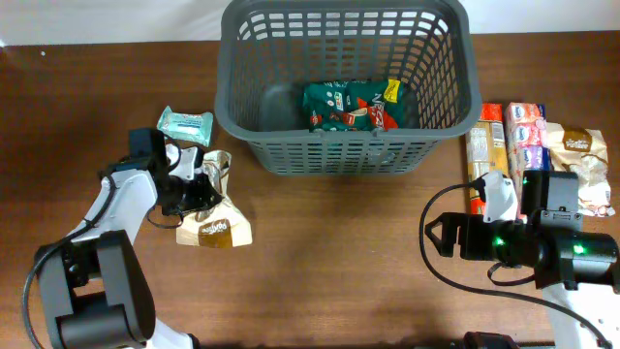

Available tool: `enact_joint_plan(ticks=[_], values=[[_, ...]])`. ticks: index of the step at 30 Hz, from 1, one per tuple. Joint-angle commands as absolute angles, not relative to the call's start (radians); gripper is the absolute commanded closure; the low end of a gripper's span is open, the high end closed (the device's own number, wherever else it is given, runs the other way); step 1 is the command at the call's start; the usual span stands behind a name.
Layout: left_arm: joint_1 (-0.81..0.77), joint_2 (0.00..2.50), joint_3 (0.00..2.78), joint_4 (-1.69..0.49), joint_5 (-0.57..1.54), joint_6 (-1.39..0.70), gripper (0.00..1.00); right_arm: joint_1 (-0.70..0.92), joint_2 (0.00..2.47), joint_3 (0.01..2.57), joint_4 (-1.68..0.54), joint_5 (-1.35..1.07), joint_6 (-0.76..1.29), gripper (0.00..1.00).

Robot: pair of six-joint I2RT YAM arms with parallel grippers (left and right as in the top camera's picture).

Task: Pack container
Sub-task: 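Move the left gripper to the clear pastry bag and grasp it, then carry the pastry bag with the left gripper and release it into the basket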

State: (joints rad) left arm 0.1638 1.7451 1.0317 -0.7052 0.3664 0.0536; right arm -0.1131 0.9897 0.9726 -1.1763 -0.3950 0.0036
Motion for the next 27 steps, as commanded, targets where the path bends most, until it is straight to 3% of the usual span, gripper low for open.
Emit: enact_joint_plan(ticks=[1,4,15,27], values=[[0.160,1.777,1.017,-0.703,0.333,0.044,0.90,-0.105,0.989,0.989,-1.180,-0.408,0.009,0.01],[0.160,1.777,1.017,-0.703,0.333,0.044,0.98,-0.105,0.989,0.989,-1.180,-0.408,0.009,0.01],[0.171,1.771,1.028,-0.714,0.332,0.045,0.98,-0.105,0.989,0.989,-1.184,-0.408,0.009,0.01],[0.294,1.623,1.214,-0.861,0.333,0.045,0.98,-0.105,0.989,0.989,-1.190,-0.408,0.009,0.01]])
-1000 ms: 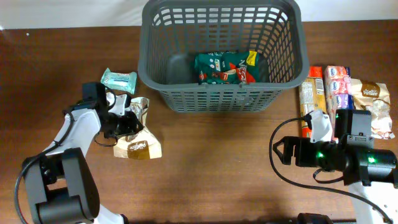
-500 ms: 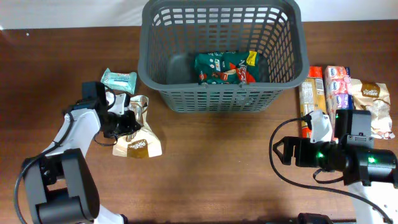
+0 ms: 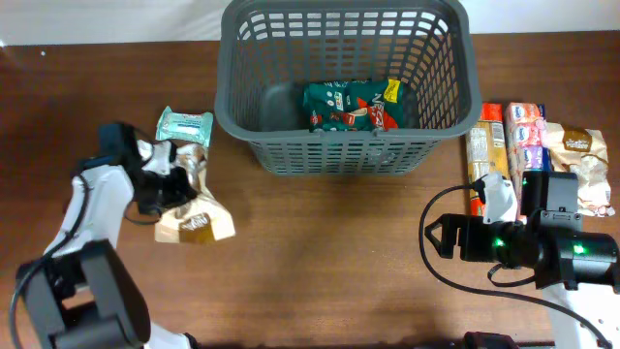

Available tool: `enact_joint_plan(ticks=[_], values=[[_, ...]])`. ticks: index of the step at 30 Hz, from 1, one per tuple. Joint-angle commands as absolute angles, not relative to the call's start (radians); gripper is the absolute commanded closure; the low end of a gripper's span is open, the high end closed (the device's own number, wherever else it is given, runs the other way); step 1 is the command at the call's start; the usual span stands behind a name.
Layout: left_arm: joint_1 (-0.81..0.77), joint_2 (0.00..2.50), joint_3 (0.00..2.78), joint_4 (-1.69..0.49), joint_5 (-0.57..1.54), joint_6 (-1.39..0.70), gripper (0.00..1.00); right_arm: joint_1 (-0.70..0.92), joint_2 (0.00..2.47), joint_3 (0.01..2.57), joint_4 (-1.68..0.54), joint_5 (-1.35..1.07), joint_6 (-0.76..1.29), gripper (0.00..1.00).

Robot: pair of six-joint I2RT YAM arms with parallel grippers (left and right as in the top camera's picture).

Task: Pack container
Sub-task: 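Carry the pastry bag with the left gripper and release it into the basket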

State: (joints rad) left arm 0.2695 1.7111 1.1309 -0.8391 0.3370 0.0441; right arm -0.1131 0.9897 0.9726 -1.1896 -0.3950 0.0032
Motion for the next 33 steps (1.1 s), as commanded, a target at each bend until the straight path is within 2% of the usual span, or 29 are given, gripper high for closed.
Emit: enact_joint_plan(ticks=[1,12,18,21,33], values=[[0.298,1.604,1.237,-0.871,0.333,0.045,0.98,-0.105,0.989,0.989,-1.190,-0.408,0.009,0.01],[0.295,1.427,1.662,-0.941,0.372,0.157,0.98,-0.105,0.989,0.989,-1.190,-0.408,0.009,0.01],[0.258,1.414,1.903,-0.941,0.685,0.294,0.98,-0.105,0.989,0.989,-1.186,-0.408,0.009,0.01],[0.174,1.413,1.975,-0.937,0.817,0.387,0.98,-0.105,0.989,0.989,-1.185,-0.408,0.009,0.01],[-0.239,1.526,1.987,-0.936,0.691,0.620,0.98,-0.105,0.989,0.989,-1.197,-0.408,0.009,0.01]])
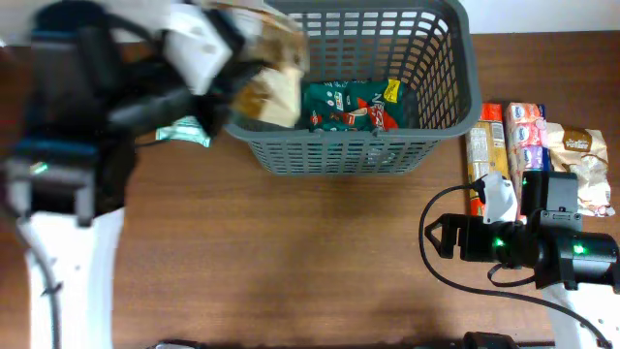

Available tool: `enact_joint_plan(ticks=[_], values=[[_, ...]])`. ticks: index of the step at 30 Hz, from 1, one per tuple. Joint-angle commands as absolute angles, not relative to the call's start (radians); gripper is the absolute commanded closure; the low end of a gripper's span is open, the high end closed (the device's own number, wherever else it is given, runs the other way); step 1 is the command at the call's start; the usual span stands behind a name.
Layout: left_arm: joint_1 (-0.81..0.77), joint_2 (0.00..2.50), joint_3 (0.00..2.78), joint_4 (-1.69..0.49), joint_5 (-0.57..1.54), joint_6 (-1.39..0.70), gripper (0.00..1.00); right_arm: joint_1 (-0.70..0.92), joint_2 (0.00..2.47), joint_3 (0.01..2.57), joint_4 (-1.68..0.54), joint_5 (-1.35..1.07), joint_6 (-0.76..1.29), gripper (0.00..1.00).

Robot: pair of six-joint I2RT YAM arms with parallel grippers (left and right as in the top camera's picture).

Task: Pack container
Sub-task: 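Carry the pastry bag with the left gripper and release it into the basket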

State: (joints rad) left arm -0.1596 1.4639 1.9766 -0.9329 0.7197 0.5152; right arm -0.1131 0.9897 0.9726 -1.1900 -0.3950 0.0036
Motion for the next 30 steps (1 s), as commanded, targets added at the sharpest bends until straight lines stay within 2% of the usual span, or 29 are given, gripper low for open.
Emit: enact_joint_plan(ticks=[1,6,13,27,28,30], values=[[-0.263,1.547,1.987,-0.936,0.664,0.631,0.98,-0.105,0.989,0.989,-1.201,-0.408,0.009,0.01],[-0.357,1.695,1.987,-0.909,0.485,0.653,0.98,-0.105,0.989,0.989,-1.223,-0.408,0.009,0.01],[-0.384,1.882,1.987,-0.864,0.470,0.652,0.98,-0.105,0.989,0.989,-1.232,-0.408,0.009,0.01],[-0.378,1.982,1.987,-0.818,0.287,0.651,0.98,-0.105,0.989,0.989,-1.235,-0.408,0.009,0.01],[-0.376,1.982,1.987,-0.818,0.287,0.651,0.94,-0.105,0.989,0.989,-1.235,-0.408,0.009,0.01],[-0.370,1.982,1.987,-0.816,0.282,0.638,0.73,-0.105,0.989,0.989,-1.238,-0.408,0.009,0.01]])
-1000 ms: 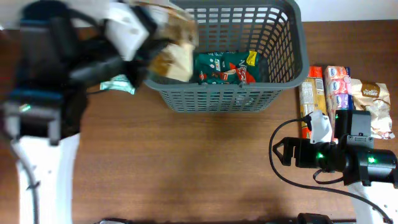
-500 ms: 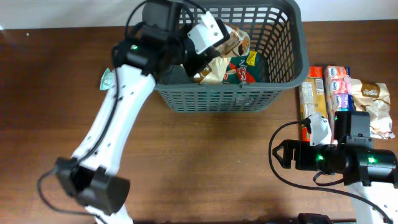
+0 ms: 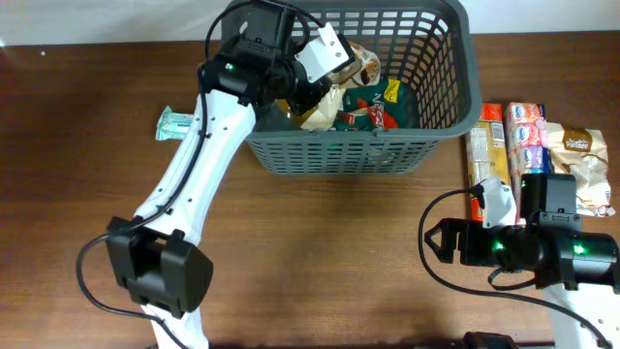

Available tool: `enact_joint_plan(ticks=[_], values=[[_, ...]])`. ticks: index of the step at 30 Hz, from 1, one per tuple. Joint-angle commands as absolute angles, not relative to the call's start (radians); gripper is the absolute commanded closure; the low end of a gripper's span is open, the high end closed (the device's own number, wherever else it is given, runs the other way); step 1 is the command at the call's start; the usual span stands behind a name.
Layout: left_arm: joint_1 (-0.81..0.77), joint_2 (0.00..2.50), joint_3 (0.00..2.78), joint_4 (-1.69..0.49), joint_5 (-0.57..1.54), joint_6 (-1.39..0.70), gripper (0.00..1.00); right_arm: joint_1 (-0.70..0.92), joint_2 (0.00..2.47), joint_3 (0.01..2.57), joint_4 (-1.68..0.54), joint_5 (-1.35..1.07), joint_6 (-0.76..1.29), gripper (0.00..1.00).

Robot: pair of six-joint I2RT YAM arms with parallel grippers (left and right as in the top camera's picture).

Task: Pack container
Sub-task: 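Carry the pastry bag with the left gripper and release it into the basket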

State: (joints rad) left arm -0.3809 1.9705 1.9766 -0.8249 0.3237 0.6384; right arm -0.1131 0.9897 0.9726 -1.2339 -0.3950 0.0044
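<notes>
The grey basket [image 3: 349, 153] stands at the back middle of the table, with a green snack bag [image 3: 373, 109] lying in it. My left gripper [image 3: 322, 85] reaches in over the basket's left half, shut on a brown and cream snack bag [image 3: 329, 102] that hangs just above the green one. My right gripper [image 3: 492, 197] rests low at the right, by the row of packets; its fingers are too small to read.
A teal packet [image 3: 174, 124] lies on the table left of the basket. Right of the basket lie an orange pack [image 3: 480, 145], pink and white packs [image 3: 525, 136] and a brown bag [image 3: 581, 155]. The left arm spans from the front left to the basket.
My left gripper held the brown and cream bag high over the basket's left rim; now it is lower, inside the basket over the green bag. The right arm is unmoved.
My left gripper was at the brown and cream bag on the table left of the basket. Then the bag had shifted left in its grip. Then it was up over the basket's rim, and now it hangs inside the basket.
</notes>
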Motion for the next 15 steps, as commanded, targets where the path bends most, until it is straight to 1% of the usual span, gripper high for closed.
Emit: enact_joint_plan(ticks=[1,2,7,15], values=[[-0.368,1.981,1.990,-0.816,0.272,0.622,0.59,-0.105,0.989,0.989,-1.239,-0.408,0.009,0.01],[-0.365,1.981,1.993,-0.816,0.258,0.601,0.56,-0.105,0.989,0.989,-1.242,-0.408,0.009,0.01],[-0.343,1.954,2.047,-0.843,0.203,0.496,0.52,-0.105,0.989,0.989,-1.250,-0.408,0.009,0.01],[-0.276,1.776,2.179,-0.962,0.091,0.394,0.51,-0.105,0.989,0.989,-1.250,-0.408,0.009,0.01]])
